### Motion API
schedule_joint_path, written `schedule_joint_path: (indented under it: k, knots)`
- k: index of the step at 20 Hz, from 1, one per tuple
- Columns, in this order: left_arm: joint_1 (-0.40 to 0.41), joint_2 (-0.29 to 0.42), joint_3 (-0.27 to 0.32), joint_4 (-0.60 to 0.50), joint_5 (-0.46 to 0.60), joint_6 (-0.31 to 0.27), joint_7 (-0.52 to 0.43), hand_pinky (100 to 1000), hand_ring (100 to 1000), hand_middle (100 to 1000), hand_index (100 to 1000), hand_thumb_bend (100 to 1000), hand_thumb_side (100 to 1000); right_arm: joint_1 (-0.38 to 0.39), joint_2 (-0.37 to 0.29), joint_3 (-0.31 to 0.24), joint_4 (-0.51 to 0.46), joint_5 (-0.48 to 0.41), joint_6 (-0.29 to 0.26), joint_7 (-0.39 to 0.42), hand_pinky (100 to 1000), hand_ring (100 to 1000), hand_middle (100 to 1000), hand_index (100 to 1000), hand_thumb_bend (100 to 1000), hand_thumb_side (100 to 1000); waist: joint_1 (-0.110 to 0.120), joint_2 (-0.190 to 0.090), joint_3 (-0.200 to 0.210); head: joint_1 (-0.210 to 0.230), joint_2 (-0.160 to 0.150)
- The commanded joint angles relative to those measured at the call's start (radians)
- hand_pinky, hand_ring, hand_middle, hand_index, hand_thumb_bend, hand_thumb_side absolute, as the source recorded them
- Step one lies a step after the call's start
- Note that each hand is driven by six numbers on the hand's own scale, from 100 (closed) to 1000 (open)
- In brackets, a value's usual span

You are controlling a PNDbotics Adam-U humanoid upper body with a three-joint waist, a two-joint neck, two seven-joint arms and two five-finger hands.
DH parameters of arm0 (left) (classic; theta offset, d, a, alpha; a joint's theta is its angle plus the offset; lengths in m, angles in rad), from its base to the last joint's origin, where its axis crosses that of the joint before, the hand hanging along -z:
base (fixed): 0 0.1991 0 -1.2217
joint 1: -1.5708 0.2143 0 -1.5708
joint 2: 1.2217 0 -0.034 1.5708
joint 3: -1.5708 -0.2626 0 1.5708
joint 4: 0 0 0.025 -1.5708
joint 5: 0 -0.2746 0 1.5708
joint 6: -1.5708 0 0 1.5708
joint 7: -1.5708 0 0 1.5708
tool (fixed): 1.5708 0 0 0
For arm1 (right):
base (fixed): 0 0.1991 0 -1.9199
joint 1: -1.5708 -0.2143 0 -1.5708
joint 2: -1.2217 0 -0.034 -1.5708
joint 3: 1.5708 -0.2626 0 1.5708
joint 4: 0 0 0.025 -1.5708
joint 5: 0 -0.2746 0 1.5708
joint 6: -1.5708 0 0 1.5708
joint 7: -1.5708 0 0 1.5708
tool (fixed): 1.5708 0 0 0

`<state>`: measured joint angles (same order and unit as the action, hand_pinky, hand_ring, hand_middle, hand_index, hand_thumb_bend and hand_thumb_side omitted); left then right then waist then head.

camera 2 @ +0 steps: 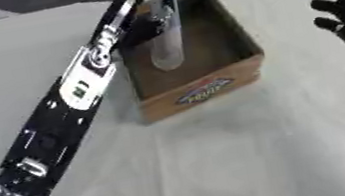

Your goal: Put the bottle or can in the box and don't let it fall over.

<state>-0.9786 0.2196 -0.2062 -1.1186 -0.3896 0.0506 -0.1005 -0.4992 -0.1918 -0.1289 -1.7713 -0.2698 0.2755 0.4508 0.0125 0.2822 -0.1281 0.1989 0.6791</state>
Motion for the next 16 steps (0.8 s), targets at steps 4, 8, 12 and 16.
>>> schedule_joint_path:
  k: [4, 8, 12, 16]
  knots:
    - [0.041, 0.065, 0.026, -0.152, 0.048, 0.056, -0.009, 1000, 1000, 985, 897, 100, 672, 0.003, -0.042, -0.013, -0.021, -0.007, -0.003, -0.013, 1000, 1000, 1000, 933, 292, 349, 0.008, -0.034, 0.022, -0.023, 0.013]
    - [0.109, 0.097, 0.034, -0.275, 0.1, 0.093, -0.019, 1000, 1000, 983, 897, 100, 672, 0.012, -0.056, -0.022, -0.02, -0.006, -0.006, -0.022, 1000, 1000, 1000, 933, 291, 349, 0.013, -0.04, 0.039, -0.041, 0.02]
    - [0.203, 0.117, 0.054, -0.421, 0.163, 0.123, -0.019, 1000, 1000, 992, 896, 100, 672, 0.018, -0.067, -0.029, -0.019, -0.006, -0.007, -0.031, 1000, 1000, 1000, 933, 293, 347, 0.018, -0.042, 0.055, -0.055, 0.024]
    - [0.353, 0.136, 0.095, -0.612, 0.282, 0.158, 0.025, 1000, 1000, 1000, 901, 100, 672, 0.021, -0.076, -0.036, -0.02, -0.006, -0.007, -0.04, 1000, 1000, 1000, 933, 293, 347, 0.023, -0.044, 0.07, -0.08, 0.023]
